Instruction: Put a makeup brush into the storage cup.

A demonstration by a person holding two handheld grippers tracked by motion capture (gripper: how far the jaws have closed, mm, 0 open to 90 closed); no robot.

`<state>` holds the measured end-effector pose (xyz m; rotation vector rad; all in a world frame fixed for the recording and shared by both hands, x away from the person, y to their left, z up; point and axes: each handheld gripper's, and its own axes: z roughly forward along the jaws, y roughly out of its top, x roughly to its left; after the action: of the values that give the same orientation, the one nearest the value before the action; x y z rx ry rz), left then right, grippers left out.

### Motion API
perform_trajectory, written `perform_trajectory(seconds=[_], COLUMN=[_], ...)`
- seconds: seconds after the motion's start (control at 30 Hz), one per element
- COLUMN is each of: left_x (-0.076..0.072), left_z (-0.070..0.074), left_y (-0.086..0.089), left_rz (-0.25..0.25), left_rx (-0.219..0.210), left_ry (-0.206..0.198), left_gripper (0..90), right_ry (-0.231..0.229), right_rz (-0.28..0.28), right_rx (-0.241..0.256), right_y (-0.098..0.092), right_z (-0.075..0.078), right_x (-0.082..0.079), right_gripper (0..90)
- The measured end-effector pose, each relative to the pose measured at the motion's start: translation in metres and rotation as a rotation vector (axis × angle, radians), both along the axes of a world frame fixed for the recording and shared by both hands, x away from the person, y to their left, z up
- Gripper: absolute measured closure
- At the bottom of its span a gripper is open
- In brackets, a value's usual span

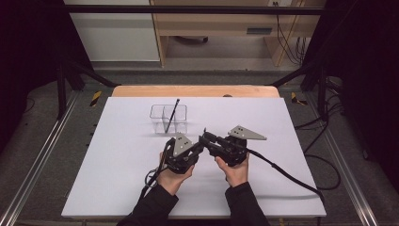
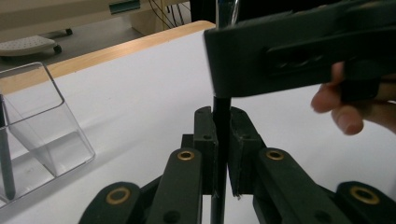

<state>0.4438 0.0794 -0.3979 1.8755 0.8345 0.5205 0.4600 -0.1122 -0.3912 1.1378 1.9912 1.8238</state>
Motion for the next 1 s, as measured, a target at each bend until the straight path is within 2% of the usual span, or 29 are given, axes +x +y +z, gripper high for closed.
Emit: perform_trajectory(seconds=[0.17,0.23,0.3,0.53,0.57,0.63,0.77,0.9,1.0], left_x=[0.001,0.002,0.003,0.002,0.002,0.003,0.005,0.007,0.008], left_z=[0.0,0.001,0.001,0.005,0.006,0.008,0.012,0.017,0.02], left_y=[0.007,0.012,0.017,0.037,0.041,0.047,0.059,0.068,0.074], left_rz=[0.012,0.019,0.025,0.038,0.039,0.042,0.051,0.054,0.053], left_rx=[0.006,0.006,0.003,0.001,-0.001,-0.002,-0.007,0.0,0.004], left_ry=[-0.008,-0.008,-0.007,-0.014,-0.015,-0.015,-0.014,-0.029,-0.032], left_gripper=[82.9,82.9,82.9,82.8,82.8,82.8,82.7,82.7,82.6], right_ry=[-0.023,-0.038,-0.044,-0.077,-0.074,-0.07,-0.048,-0.025,-0.01], right_rz=[-0.018,-0.037,-0.039,-0.08,-0.095,-0.102,-0.123,-0.139,-0.161], right_rx=[-0.006,-0.035,-0.045,-0.127,-0.147,-0.158,-0.218,-0.274,-0.291], right_y=[-0.005,-0.009,-0.01,-0.022,-0.026,-0.028,-0.038,-0.049,-0.057], right_z=[0.006,0.009,0.01,0.016,0.015,0.015,0.011,0.005,0.0], right_x=[-0.001,-0.002,-0.002,-0.005,-0.005,-0.005,-0.004,-0.006,-0.007], right_gripper=[53.5,46.7,44.7,26.4,21.7,19.6,13.6,10.9,9.0])
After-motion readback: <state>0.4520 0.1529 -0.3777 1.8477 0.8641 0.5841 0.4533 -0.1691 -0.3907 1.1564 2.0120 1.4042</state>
